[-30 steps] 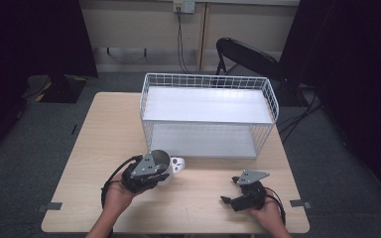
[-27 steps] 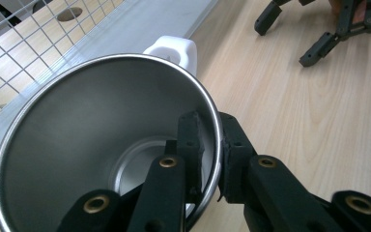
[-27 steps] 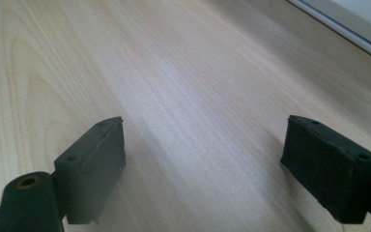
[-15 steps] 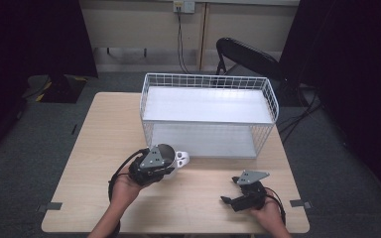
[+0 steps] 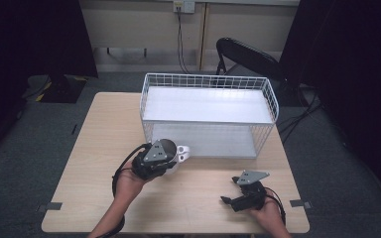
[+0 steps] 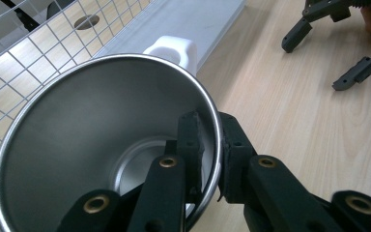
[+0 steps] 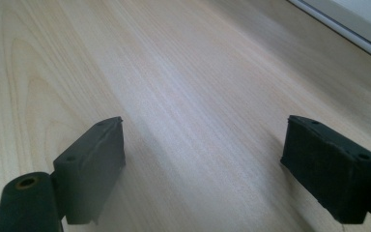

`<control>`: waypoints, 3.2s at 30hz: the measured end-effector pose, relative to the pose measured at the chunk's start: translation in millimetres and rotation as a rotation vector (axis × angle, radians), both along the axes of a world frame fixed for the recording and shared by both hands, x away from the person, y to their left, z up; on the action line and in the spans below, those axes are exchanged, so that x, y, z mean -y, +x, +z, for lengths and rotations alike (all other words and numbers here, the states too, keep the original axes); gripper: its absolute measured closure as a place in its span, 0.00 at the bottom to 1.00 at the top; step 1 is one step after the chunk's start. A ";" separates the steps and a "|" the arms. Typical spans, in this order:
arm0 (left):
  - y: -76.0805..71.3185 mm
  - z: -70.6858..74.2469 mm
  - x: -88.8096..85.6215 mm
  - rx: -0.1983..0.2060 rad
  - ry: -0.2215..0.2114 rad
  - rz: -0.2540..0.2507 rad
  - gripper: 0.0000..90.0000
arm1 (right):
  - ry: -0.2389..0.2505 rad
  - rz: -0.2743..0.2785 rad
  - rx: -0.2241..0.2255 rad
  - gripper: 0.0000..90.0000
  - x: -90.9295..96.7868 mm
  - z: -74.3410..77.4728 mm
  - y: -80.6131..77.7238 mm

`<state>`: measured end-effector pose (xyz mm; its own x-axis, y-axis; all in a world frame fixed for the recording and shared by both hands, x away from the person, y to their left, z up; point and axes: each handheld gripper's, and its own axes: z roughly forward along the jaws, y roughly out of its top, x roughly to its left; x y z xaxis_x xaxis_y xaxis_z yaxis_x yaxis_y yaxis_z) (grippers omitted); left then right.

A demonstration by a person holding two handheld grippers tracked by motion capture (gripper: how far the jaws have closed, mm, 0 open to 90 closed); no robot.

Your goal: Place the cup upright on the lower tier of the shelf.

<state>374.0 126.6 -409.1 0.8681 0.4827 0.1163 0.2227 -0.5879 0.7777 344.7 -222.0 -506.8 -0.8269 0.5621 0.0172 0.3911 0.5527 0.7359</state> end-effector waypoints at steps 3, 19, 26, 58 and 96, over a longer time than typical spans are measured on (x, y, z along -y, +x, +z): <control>2.2 0.9 1.8 0.000 0.002 -0.001 0.91 | 0.000 -0.001 0.000 0.16 0.0 0.0 0.0; 12.9 5.3 9.0 0.011 0.005 0.028 0.91 | -0.003 -0.002 0.002 0.16 0.3 0.0 -0.5; 18.2 8.1 14.0 0.026 0.012 0.039 0.91 | -0.003 -0.003 0.002 0.16 0.4 0.1 -0.6; 36.8 5.5 27.5 0.050 0.019 0.089 0.91 | -0.002 -0.003 0.002 0.16 0.3 0.0 -0.6; 49.3 -2.4 43.9 0.082 0.051 0.121 0.91 | -0.002 -0.003 0.002 0.16 0.4 0.0 -0.5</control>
<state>423.3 82.8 -411.5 0.7906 0.5747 0.2114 0.2309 -0.5996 0.7663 344.2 -222.4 -506.8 -0.8253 0.5645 0.0146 0.3913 0.5529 0.7356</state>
